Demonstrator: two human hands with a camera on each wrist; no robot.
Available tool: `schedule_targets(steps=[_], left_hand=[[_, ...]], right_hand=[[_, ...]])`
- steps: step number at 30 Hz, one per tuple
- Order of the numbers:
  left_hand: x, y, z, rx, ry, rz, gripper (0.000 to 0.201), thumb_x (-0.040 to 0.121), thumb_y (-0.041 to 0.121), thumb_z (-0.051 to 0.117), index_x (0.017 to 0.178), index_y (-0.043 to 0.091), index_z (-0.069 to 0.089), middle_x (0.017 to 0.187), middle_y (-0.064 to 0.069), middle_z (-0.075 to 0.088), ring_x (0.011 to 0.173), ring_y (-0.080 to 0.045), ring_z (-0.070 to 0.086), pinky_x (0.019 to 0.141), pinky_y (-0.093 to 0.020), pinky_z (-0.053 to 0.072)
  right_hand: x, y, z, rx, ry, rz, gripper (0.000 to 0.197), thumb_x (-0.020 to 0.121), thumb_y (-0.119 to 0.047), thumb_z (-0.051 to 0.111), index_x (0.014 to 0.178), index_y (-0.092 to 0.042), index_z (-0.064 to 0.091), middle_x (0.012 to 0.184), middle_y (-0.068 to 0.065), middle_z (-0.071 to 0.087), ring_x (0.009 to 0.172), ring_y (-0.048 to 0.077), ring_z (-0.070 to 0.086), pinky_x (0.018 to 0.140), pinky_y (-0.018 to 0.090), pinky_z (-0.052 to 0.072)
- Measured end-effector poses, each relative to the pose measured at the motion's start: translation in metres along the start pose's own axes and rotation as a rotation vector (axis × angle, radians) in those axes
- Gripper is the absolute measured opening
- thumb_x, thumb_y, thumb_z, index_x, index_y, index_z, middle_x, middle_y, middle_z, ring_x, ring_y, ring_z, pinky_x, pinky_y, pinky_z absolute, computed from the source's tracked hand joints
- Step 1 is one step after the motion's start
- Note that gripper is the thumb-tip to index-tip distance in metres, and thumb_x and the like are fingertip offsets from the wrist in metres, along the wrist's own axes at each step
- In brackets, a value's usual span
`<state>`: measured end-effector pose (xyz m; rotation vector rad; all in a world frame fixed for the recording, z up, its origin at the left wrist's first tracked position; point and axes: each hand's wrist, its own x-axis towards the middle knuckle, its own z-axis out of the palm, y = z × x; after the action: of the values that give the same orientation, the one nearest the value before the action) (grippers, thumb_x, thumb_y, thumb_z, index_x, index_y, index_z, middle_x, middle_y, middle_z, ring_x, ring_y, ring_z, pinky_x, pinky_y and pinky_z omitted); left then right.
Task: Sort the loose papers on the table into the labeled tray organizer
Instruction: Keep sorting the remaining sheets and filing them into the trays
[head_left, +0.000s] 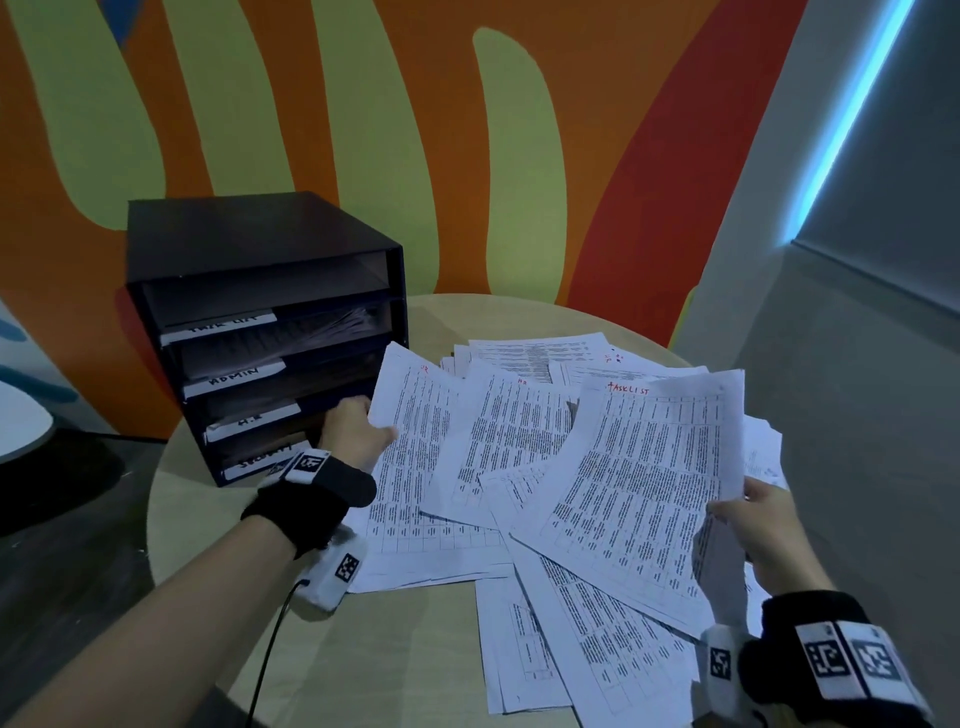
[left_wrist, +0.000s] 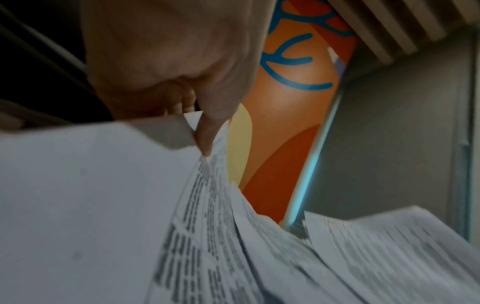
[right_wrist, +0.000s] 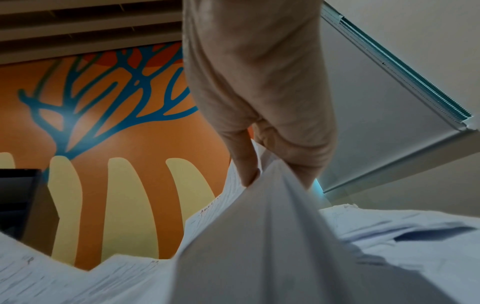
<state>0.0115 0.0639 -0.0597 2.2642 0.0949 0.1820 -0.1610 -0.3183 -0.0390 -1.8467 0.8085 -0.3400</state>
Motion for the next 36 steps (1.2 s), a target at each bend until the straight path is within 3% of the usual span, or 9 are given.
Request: schedule_targets(steps=[4, 12, 14, 18, 23, 25, 28, 32, 36], left_hand=[[-0.009, 0.016, 0.011, 0.152, 0.003, 0.126, 0.076, 0.078, 0.037, 0.078, 0.138, 0.01, 0.039, 0.137, -0.016, 0.037, 0.129, -0.035, 0.032, 0.104, -0.047, 0.036], [-0.057, 0.086, 0.029, -0.478, -0.567, 0.062, 0.084, 0.084, 0.029, 0.073, 0.148, 0.016, 0.021, 0.143, -0.005, 0.043, 0.129, -0.02, 0.045, 0.099, -0.032, 0.042], [-0.067, 0.095, 0.033, -0.57, -0.614, 0.094, 0.07, 0.087, 0.013, 0.07, 0.144, 0.012, 0.029, 0.13, -0.002, 0.052, 0.111, -0.018, 0.057, 0.083, -0.021, 0.051], [-0.075, 0.106, 0.021, -0.625, -0.462, 0.273, 0.024, 0.093, -0.008, 0.051, 0.11, 0.006, 0.061, 0.087, -0.002, 0.065, 0.072, -0.005, 0.062, 0.059, -0.01, 0.046], [-0.052, 0.11, -0.021, 0.126, -0.169, 0.734, 0.019, 0.08, 0.001, 0.049, 0.073, 0.017, 0.055, 0.06, 0.006, 0.053, 0.057, -0.02, 0.05, 0.054, -0.032, 0.04], [-0.051, 0.115, -0.033, 0.271, -0.131, 0.849, 0.014, 0.082, 0.001, 0.052, 0.075, 0.014, 0.055, 0.064, 0.003, 0.055, 0.061, -0.022, 0.051, 0.055, -0.034, 0.038], [-0.05, 0.121, -0.049, 0.305, -0.12, 0.936, 0.011, 0.086, 0.005, 0.053, 0.085, 0.013, 0.06, 0.073, 0.0, 0.062, 0.065, -0.021, 0.054, 0.057, -0.034, 0.041], [-0.049, 0.12, -0.072, 0.285, -0.125, 0.927, 0.011, 0.089, 0.006, 0.056, 0.083, 0.013, 0.059, 0.071, -0.002, 0.059, 0.064, -0.021, 0.052, 0.058, -0.035, 0.041], [-0.033, 0.096, -0.112, 0.374, 0.094, 0.818, 0.034, 0.091, 0.032, 0.064, 0.121, 0.017, 0.059, 0.115, -0.001, 0.06, 0.111, -0.022, 0.052, 0.098, -0.042, 0.038]], right_hand=[[-0.006, -0.005, 0.0, 0.032, -0.014, -0.006, 0.014, 0.088, 0.011, 0.051, 0.096, 0.006, 0.061, 0.071, 0.011, 0.053, 0.062, 0.024, 0.046, 0.056, 0.028, 0.034], [-0.018, -0.026, 0.013, 0.307, -0.206, -0.036, 0.022, 0.09, 0.009, 0.053, 0.108, 0.001, 0.062, 0.095, 0.022, 0.065, 0.081, 0.033, 0.06, 0.065, 0.039, 0.047], [-0.021, -0.029, 0.023, 0.361, -0.271, -0.036, 0.02, 0.091, 0.006, 0.055, 0.109, 0.002, 0.062, 0.107, 0.026, 0.064, 0.091, 0.036, 0.06, 0.074, 0.051, 0.05], [-0.029, -0.036, 0.032, 0.394, -0.183, -0.174, 0.031, 0.088, 0.002, 0.064, 0.116, -0.01, 0.058, 0.114, 0.014, 0.066, 0.099, 0.029, 0.063, 0.079, 0.047, 0.052], [-0.048, -0.06, 0.012, 0.187, 0.093, -0.543, 0.083, 0.076, -0.012, 0.081, 0.143, -0.024, 0.034, 0.139, -0.008, 0.044, 0.128, 0.007, 0.041, 0.105, 0.031, 0.034], [-0.052, -0.07, 0.012, 0.141, 0.047, -0.616, 0.089, 0.072, -0.011, 0.084, 0.143, -0.024, 0.033, 0.134, -0.012, 0.048, 0.126, 0.002, 0.043, 0.105, 0.024, 0.033], [-0.056, -0.082, 0.024, 0.037, -0.137, -0.657, 0.065, 0.071, -0.002, 0.082, 0.125, -0.024, 0.053, 0.11, -0.011, 0.066, 0.099, -0.004, 0.06, 0.078, 0.01, 0.044], [-0.062, -0.099, 0.042, 0.022, -0.294, -0.648, 0.031, 0.082, 0.01, 0.063, 0.081, -0.021, 0.071, 0.076, -0.01, 0.075, 0.066, -0.001, 0.065, 0.062, 0.017, 0.051], [-0.071, -0.116, 0.059, 0.183, -0.364, -0.511, 0.021, 0.088, 0.013, 0.055, 0.083, -0.002, 0.069, 0.062, -0.007, 0.069, 0.065, 0.012, 0.061, 0.058, 0.018, 0.048]])
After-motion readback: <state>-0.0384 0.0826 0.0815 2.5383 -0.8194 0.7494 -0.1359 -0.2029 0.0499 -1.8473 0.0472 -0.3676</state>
